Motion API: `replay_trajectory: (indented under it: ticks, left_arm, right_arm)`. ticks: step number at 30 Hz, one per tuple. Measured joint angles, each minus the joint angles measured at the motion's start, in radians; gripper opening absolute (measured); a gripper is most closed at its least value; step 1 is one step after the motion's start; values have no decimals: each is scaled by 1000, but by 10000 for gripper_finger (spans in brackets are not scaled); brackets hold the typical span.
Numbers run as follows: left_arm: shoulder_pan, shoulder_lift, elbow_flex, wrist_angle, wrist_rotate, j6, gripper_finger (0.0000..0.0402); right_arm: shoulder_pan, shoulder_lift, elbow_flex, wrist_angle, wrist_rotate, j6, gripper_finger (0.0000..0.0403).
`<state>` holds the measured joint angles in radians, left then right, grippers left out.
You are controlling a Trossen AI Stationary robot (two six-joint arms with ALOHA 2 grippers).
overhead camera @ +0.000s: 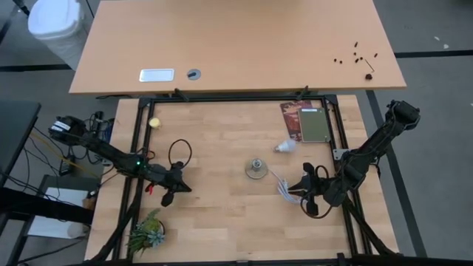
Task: Screw lightbulb
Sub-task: Return to Home Position
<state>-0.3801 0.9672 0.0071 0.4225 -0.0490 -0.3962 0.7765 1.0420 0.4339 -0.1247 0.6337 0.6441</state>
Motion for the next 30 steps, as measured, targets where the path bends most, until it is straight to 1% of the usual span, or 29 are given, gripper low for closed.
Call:
replay_trajectory:
  ticks: [13, 16, 21, 22, 25, 30]
  left_arm:
    - [0, 0, 0, 99, -17, -1, 4]
    - [0, 0, 0, 117, -17, -1, 4]
    - [0, -51, 0, 114, -17, -2, 4]
    - [0, -64, 0, 106, -17, -2, 4]
    - [0, -110, 0, 108, -17, -2, 4]
    - [0, -212, 0, 103, -17, -2, 4]
  right_arm:
    - [-2, -11, -1, 3, 0, 0, 62]
    - [-2, -17, -54, 105, -1, 0, 64]
    - [-1, -45, -224, 412, -1, 0, 62]
    - [-1, -46, -255, 450, -1, 0, 62]
    - [-1, -47, -312, 508, -1, 0, 64]
    - [-1, -42, -376, 504, -1, 0, 62]
